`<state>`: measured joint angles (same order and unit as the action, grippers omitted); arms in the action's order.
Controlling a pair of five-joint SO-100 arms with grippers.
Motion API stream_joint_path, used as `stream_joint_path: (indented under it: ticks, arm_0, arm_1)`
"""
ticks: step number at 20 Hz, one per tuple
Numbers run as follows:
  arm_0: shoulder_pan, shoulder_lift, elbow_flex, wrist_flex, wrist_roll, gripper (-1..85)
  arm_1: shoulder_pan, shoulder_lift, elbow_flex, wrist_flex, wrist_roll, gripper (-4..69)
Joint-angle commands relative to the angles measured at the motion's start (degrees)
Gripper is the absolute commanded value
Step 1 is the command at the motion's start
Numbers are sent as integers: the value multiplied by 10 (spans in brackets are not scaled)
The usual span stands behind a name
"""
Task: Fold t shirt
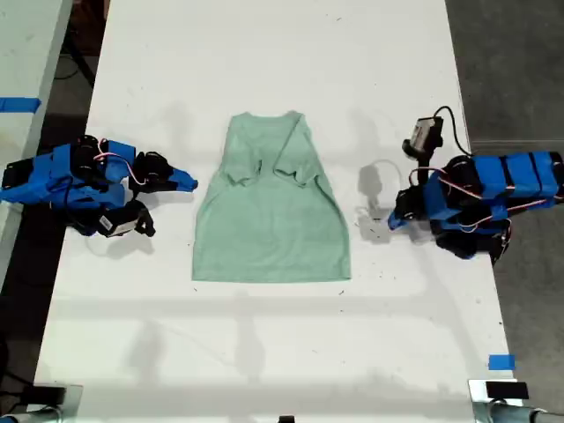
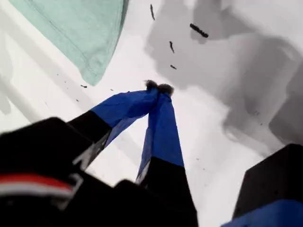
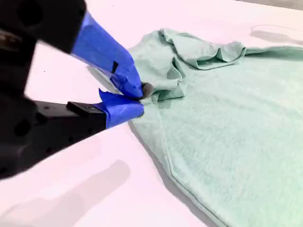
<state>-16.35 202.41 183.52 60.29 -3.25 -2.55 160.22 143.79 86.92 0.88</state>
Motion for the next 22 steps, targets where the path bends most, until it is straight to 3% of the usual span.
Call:
stream_joint_path:
  ticks: [1,5,8,10,11,18,22]
  arm_0:
    - [-2,3,11,-13,4,8]
    - [-3,3,11,-13,5,8]
    - [-2,3,11,-13,5,7]
    - [-1,3,11,-13,5,7]
    - [0,3,11,-13,5,7]
    - [2,3,11,-13,5,7]
    - [2,3,11,-13,6,7]
  arm_1:
    - [-60,-171,-137,-6,68,-26]
    - [-113,-371,-321,-5,91,-12]
    - [-132,-464,-421,-18,87,72]
    - [-154,-493,-445,-47,95,201]
    - [-163,-514,-452,-60,97,232]
    - [-212,-634,-450,-89,211,251]
    - [-199,-632,-378,-152,198,263]
